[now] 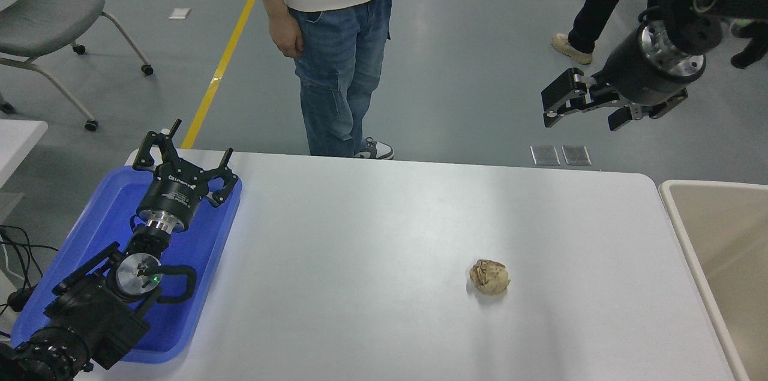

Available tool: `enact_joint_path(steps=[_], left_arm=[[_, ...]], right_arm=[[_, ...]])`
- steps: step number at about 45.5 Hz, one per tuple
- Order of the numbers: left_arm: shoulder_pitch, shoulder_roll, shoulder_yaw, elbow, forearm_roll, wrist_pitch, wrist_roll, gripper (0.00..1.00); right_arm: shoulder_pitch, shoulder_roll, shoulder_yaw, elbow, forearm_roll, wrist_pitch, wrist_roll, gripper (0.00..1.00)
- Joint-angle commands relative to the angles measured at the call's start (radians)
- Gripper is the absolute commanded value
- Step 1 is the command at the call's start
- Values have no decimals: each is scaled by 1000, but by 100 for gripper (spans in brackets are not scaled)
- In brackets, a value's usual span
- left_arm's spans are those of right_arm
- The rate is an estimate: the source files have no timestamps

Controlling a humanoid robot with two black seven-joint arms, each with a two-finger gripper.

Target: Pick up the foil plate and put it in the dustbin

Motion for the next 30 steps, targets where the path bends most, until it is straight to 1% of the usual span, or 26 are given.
enact_joint_path(steps=[1, 30], left_arm=[[0, 0, 0, 0, 0, 0, 0, 100], [0, 0, 0, 0, 0, 0, 1, 100]], right_arm=[[82, -10, -1, 45, 0, 39, -1, 100], [72, -7, -38, 47, -10, 39, -2, 100]])
